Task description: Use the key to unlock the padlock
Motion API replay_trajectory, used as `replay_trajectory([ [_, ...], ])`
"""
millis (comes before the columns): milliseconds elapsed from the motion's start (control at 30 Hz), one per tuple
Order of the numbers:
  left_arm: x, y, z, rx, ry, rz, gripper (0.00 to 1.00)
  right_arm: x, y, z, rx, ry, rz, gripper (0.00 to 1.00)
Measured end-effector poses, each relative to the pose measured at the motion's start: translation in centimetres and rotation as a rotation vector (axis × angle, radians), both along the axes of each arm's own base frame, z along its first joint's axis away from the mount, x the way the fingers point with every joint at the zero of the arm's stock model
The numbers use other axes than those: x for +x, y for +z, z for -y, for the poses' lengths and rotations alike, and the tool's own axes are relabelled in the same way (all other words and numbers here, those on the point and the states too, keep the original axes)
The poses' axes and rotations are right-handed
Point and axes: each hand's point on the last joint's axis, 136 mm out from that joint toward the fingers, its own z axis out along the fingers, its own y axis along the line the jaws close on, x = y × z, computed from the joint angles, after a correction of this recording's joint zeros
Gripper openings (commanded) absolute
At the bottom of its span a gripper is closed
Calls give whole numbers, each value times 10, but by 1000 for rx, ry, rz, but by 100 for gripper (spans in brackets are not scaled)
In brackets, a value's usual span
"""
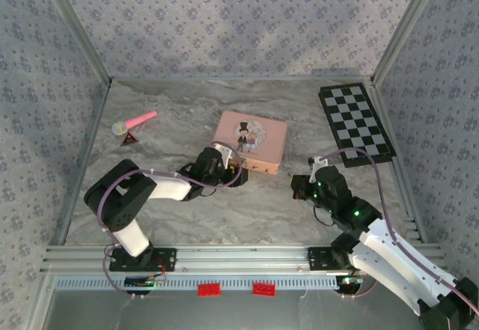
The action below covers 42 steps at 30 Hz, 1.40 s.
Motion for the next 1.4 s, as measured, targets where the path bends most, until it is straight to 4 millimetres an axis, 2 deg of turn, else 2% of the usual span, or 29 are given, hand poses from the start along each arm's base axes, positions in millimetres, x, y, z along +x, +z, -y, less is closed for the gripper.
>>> replay_trajectory([
  [167,-1,-11,6,39,-13,-31,62,0,1,-1,5,0,2,0],
  [433,6,-16,10,53,-4,-35,48,1,2,-1,10,-1,5,0],
  [833,4,-16,16,42,-2,-34,25,2,4,-2,34,-14,3,0],
  [1400,1,-12,17,7,30,-44,15,2,7,-6,67,-16,0,0],
])
